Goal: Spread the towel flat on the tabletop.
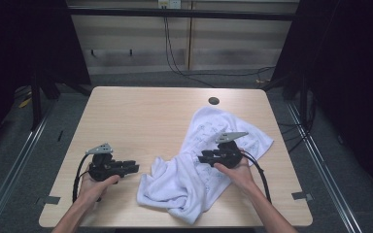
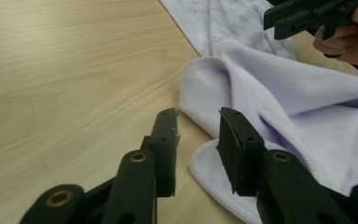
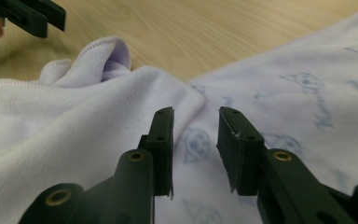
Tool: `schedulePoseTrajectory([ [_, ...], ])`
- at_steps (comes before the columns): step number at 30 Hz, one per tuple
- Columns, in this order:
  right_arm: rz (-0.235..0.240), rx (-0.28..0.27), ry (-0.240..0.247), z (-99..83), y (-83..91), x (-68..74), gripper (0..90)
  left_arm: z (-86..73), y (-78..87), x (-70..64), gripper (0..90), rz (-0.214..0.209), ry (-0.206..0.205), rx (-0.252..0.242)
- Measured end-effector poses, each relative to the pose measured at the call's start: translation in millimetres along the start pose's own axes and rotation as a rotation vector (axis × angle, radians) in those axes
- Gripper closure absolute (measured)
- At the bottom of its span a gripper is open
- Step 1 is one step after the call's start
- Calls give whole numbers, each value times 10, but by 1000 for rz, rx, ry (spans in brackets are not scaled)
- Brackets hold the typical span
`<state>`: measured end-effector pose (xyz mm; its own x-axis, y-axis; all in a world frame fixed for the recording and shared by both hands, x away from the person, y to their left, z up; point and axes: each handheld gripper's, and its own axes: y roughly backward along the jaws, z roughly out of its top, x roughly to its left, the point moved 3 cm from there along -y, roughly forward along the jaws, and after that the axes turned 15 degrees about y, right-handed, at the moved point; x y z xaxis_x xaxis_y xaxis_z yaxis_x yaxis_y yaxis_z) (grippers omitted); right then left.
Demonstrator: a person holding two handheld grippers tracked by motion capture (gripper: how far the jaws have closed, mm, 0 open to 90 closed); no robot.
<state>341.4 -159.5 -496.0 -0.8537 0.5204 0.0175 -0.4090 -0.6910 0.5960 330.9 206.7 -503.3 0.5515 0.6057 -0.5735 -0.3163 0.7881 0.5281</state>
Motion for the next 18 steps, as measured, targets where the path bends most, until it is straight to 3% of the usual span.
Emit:
schedulePoseTrajectory([
  [1,0,0,0,0,0,0,661,0,0,0,653,0,0,0],
  [3,32,22,6,43,-205,-2,637,-36,-92,12,636,6,-29,55],
  [6,49,13,9,51,-373,-17,627,-80,-102,-12,656,0,-58,75],
  [11,70,-1,-12,27,-477,-39,586,-110,-122,47,638,37,-48,81],
  [12,61,29,19,19,-503,-12,569,-110,-139,67,619,47,-45,82],
  [14,54,39,36,32,-505,18,572,-112,-169,63,599,45,-56,90],
  [18,14,71,85,40,-536,73,645,-130,-214,4,583,41,-87,110],
])
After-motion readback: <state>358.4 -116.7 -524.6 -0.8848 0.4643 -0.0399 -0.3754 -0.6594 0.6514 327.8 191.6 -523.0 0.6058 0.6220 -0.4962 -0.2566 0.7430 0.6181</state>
